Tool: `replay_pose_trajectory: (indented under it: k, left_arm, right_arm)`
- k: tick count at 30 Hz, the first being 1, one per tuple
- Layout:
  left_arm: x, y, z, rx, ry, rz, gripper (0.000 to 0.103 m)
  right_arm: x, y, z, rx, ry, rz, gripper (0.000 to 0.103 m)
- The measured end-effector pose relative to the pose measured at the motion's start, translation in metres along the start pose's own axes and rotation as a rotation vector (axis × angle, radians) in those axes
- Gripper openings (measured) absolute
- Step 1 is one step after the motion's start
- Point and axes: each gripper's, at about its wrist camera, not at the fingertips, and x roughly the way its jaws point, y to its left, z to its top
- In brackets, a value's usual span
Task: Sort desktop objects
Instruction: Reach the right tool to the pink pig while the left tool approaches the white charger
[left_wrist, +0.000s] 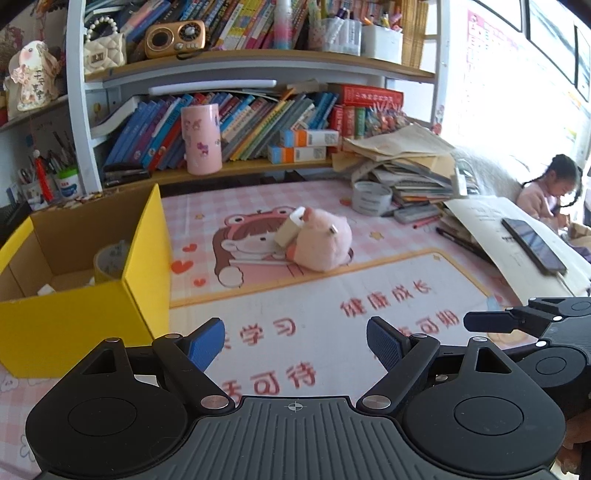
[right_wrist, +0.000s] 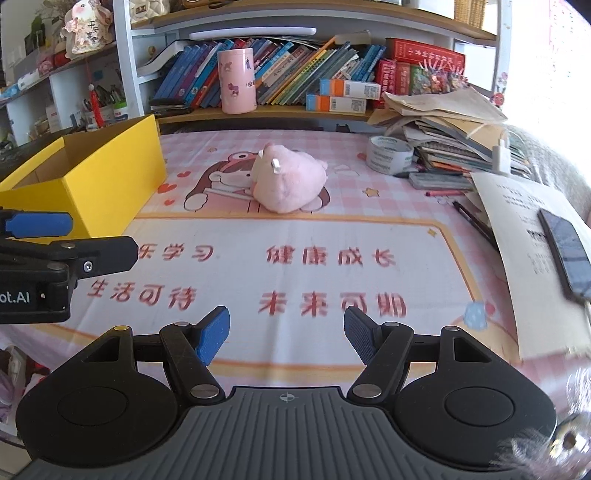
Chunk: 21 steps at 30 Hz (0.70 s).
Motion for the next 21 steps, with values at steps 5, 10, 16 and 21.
replay_pose_trajectory:
  k: [5,10,16,21]
  left_arm:
    - [0.017,-0.006,0.013,-0.023,-0.001,0.023,0.087]
    - [0.032,-0.010,0.029,-0.015,-0.011,0.035,0.087]
    - [0.045,-0.004,0.049,-0.014,-0.035,0.076,0.087]
    - [0.050,0.005,0.061,-0.028,-0.049,0.113,0.087]
  right_arm:
    - [0.014,-0.015,0.016,-0.025,-0.005,0.024,0.066]
    - [0.028,-0.033,0.030,-0.011,-0.012,0.026,0.066]
    - [0.046,-0.044,0.048,0.001,-0.021,0.047,0.069]
    - [0.066,-0.044,0.065,-0.012,-0.019,0.071,0.078]
